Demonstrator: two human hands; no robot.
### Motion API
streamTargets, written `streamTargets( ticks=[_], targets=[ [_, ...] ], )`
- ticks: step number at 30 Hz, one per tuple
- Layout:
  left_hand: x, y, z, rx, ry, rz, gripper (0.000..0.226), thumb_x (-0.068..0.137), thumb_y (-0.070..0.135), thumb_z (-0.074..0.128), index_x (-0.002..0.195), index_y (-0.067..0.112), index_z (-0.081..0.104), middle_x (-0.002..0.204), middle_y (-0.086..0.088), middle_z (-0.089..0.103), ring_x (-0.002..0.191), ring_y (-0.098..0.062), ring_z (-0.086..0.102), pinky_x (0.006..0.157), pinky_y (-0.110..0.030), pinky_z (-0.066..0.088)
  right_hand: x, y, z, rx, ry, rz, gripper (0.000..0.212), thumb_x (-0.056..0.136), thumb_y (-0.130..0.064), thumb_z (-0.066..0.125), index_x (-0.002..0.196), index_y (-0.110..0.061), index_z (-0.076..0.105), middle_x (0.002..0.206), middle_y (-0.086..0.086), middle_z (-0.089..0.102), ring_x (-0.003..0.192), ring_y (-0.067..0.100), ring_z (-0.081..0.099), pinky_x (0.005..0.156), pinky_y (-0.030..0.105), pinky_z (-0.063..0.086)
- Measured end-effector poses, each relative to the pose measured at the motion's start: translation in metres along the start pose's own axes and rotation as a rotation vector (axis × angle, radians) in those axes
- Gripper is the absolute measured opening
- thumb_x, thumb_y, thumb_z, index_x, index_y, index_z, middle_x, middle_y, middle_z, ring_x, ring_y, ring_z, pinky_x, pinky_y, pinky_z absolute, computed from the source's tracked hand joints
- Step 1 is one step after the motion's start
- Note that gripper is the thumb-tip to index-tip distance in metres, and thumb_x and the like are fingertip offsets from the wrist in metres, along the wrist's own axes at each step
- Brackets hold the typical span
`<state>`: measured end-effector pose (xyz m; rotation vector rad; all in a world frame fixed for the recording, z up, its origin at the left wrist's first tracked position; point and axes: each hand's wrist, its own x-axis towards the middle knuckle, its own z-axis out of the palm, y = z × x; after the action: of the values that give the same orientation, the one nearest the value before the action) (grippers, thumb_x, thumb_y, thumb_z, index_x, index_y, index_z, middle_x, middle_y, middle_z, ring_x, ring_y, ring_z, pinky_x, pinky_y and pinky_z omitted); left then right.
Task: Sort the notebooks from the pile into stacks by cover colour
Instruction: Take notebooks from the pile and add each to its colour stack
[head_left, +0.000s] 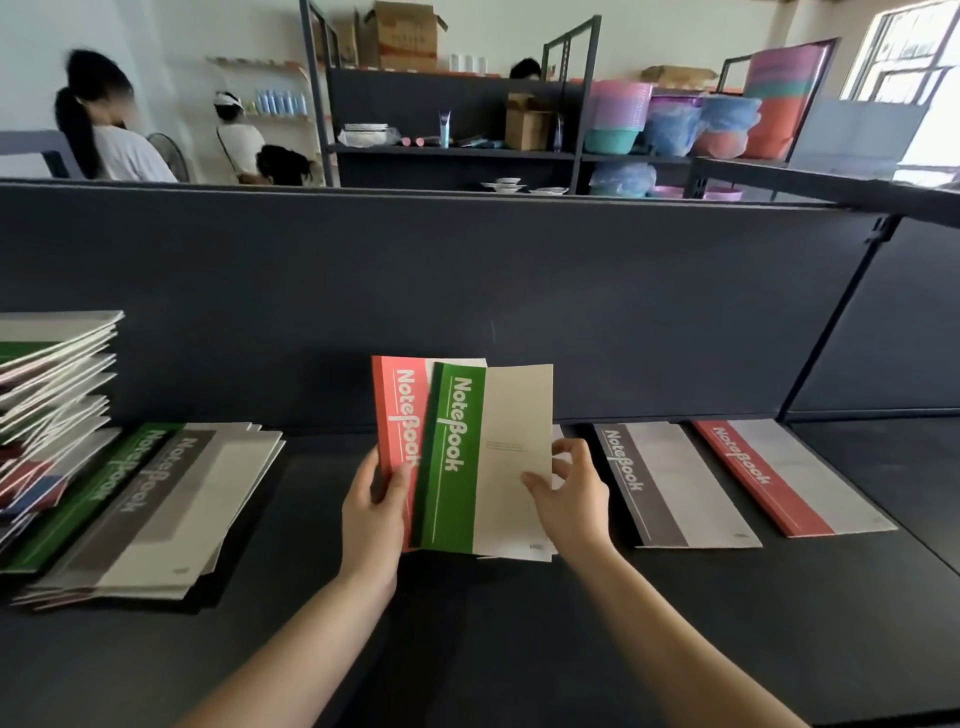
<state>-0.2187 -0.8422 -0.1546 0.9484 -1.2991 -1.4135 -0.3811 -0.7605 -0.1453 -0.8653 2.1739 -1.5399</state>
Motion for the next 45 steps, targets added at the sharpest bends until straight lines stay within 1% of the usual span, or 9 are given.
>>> streamTargets(
  ticks=[3, 7, 11, 17, 24, 28, 33, 40, 45],
  targets=[
    [0.003, 0.0, -0.013, 0.031, 0.037, -0.004, 0.047, 0.094, 0.026, 0.057, 0.139, 0.029, 0.044, 0.12, 0.011, 0.055, 0.11, -0.012, 0.053, 0.092, -0.032, 0.044, 0.004, 0.002, -0.008, -0.026, 0.05, 0.008, 0.029, 0.089, -0.01, 0.064, 0.102, -0.022, 0.042, 0.11, -0.002, 0.061, 0.076, 0.007, 0.056, 0.049, 0.011, 0.037],
    [0.003, -0.007, -0.027, 0.115, 0.051, 0.005, 0.055, 0.093, 0.029, 0.058, 0.144, 0.026, 0.038, 0.126, 0.009, 0.049, 0.112, -0.01, 0.048, 0.09, -0.03, 0.04, 0.012, 0.007, -0.016, -0.092, 0.084, 0.03, 0.026, 0.09, -0.011, 0.061, 0.11, -0.02, 0.047, 0.118, 0.001, 0.065, 0.088, 0.017, 0.058, 0.046, 0.017, 0.036],
    [-0.002, -0.014, -0.034, 0.143, 0.074, 0.009, 0.057, 0.093, 0.029, 0.058, 0.145, 0.029, 0.035, 0.128, 0.01, 0.045, 0.114, -0.009, 0.045, 0.09, -0.031, 0.039, 0.018, 0.015, -0.017, -0.157, 0.109, 0.029, 0.03, 0.089, -0.008, 0.058, 0.118, -0.015, 0.05, 0.115, 0.003, 0.067, 0.099, 0.023, 0.06, 0.067, 0.023, 0.033],
    [-0.003, -0.014, -0.046, 0.169, 0.074, 0.022, 0.058, 0.092, 0.029, 0.058, 0.145, 0.031, 0.034, 0.131, 0.009, 0.047, 0.112, -0.009, 0.048, 0.087, -0.027, 0.042, 0.021, 0.021, -0.007, -0.258, 0.107, 0.059, 0.035, 0.09, -0.003, 0.053, 0.125, -0.009, 0.049, 0.122, 0.012, 0.062, 0.105, 0.028, 0.056, 0.074, 0.026, 0.036],
    [-0.001, -0.009, -0.063, 0.156, 0.139, 0.042, 0.056, 0.091, 0.035, 0.059, 0.142, 0.039, 0.036, 0.139, 0.007, 0.047, 0.124, -0.016, 0.049, 0.099, -0.041, 0.045, 0.031, 0.035, -0.002, -0.455, 0.057, 0.104, 0.036, 0.091, -0.009, 0.054, 0.126, -0.009, 0.048, 0.109, 0.016, 0.061, 0.1, 0.033, 0.054, 0.072, 0.033, 0.04],
    [-0.001, -0.009, -0.063, 0.143, 0.125, 0.041, 0.055, 0.092, 0.032, 0.059, 0.142, 0.038, 0.038, 0.139, 0.006, 0.048, 0.124, -0.016, 0.05, 0.098, -0.038, 0.045, 0.033, 0.038, -0.002, -0.581, 0.046, 0.034, 0.043, 0.093, -0.017, 0.056, 0.135, -0.014, 0.048, 0.121, 0.012, 0.059, 0.113, 0.032, 0.051, 0.086, 0.037, 0.045],
    [-0.005, -0.008, -0.053, 0.143, 0.086, 0.026, 0.054, 0.092, 0.029, 0.059, 0.141, 0.034, 0.039, 0.136, 0.004, 0.051, 0.121, -0.019, 0.052, 0.099, -0.042, 0.047, 0.031, 0.039, 0.001, -0.793, -0.008, -0.081, 0.04, 0.096, -0.01, 0.042, 0.129, -0.023, 0.059, 0.138, 0.002, 0.048, 0.12, 0.027, 0.041, 0.095, 0.034, 0.039],
    [-0.004, -0.007, -0.041, 0.169, 0.049, 0.006, 0.055, 0.092, 0.032, 0.057, 0.143, 0.032, 0.037, 0.137, 0.005, 0.05, 0.119, -0.016, 0.051, 0.096, -0.038, 0.047, 0.025, 0.036, -0.002, -0.968, -0.141, -0.171, 0.043, 0.098, -0.041, 0.036, 0.133, -0.022, 0.051, 0.145, 0.001, 0.041, 0.134, 0.021, 0.036, 0.113, 0.035, 0.022],
    [-0.004, -0.006, -0.033, 0.197, 0.026, 0.008, 0.055, 0.092, 0.034, 0.058, 0.143, 0.034, 0.037, 0.139, 0.005, 0.049, 0.123, -0.017, 0.05, 0.1, -0.043, 0.046, 0.026, 0.041, -0.001, -0.956, -0.223, -0.172, 0.048, 0.1, -0.045, 0.03, 0.137, -0.018, 0.043, 0.15, 0.004, 0.033, 0.138, 0.022, 0.031, 0.118, 0.042, 0.016]
  ],
)
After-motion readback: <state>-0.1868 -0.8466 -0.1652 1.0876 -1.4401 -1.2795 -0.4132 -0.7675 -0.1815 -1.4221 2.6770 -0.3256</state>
